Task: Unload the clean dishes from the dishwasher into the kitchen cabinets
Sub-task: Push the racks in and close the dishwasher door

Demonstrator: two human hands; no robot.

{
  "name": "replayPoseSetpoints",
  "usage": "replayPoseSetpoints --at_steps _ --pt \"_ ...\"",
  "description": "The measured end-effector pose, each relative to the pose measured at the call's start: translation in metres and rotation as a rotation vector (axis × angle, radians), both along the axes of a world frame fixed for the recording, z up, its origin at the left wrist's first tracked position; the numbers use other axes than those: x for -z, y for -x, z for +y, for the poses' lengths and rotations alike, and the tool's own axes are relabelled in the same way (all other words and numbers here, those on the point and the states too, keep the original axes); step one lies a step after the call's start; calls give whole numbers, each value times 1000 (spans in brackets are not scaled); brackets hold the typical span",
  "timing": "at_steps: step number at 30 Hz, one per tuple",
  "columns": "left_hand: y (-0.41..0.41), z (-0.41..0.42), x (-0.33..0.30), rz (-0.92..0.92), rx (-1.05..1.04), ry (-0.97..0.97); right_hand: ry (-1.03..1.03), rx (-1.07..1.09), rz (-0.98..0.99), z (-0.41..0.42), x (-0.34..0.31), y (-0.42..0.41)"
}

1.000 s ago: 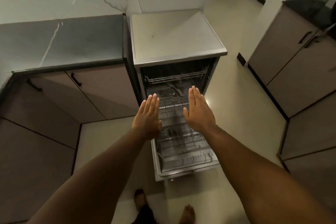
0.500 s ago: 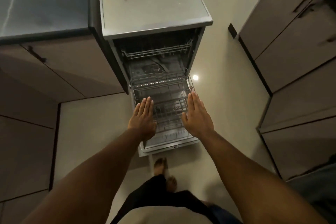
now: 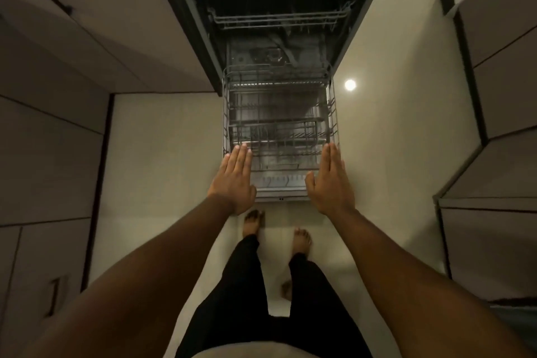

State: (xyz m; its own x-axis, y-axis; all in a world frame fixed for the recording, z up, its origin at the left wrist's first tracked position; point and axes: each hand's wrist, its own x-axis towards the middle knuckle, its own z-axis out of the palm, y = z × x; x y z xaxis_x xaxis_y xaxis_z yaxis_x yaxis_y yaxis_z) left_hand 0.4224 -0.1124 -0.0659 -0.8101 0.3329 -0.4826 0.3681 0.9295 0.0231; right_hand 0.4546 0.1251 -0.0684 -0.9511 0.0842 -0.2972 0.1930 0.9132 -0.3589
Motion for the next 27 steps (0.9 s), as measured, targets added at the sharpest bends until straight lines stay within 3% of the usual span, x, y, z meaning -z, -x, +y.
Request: replayPoseSetpoints --at_steps 9,18,27 --pt "-4 18 92 -24 -58 -60 28 -9 -35 26 107 -6" --pt "5 34 303 -68 -57 -68 -27 -113 -75 32 304 19" --pt "12 32 455 148 -97 -119 -126 -175 130 27 449 20"
